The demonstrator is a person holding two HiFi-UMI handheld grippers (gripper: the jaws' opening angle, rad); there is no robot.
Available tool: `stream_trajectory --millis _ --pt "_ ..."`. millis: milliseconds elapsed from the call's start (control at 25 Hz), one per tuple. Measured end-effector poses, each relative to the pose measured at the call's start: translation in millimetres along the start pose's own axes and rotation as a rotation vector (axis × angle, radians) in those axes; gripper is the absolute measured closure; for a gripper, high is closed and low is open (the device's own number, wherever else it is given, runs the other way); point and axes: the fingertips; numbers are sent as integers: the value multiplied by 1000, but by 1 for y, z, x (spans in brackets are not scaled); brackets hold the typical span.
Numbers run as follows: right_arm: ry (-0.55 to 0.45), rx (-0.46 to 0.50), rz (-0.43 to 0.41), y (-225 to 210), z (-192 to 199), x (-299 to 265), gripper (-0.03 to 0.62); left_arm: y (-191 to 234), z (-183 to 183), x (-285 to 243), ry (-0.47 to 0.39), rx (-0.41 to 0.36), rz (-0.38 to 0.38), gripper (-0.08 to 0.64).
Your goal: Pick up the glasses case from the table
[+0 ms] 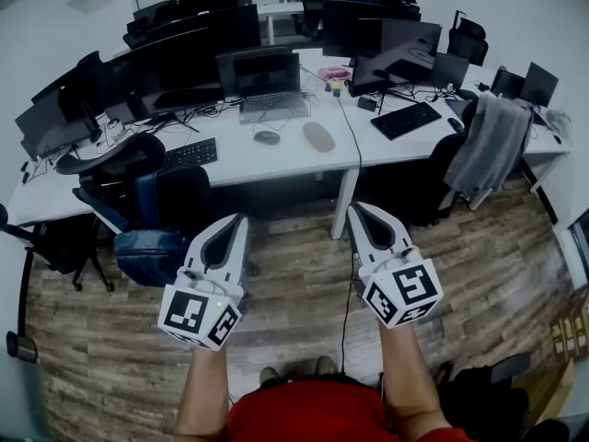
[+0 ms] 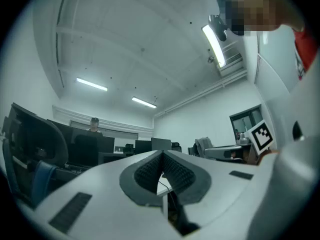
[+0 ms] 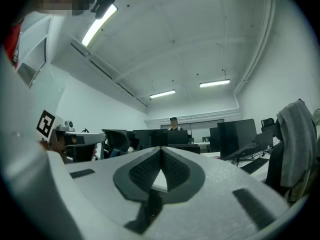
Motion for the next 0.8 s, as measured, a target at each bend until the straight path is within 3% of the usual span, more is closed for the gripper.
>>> stream_trajectory --millis 360,800 --pt "-24 -21 -13 -15 -2 2 588 -9 7 -11 13 -18 -7 551" --pt "-9 -49 -35 -69 12 14 588 -43 34 -54 49 -48 -36 551"
Point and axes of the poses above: the fingertips, and each gripper's own axes: x backward along the fingers, y to its left, z out of its underside, and after that the axes turned 13 degrees about -y, right-handed
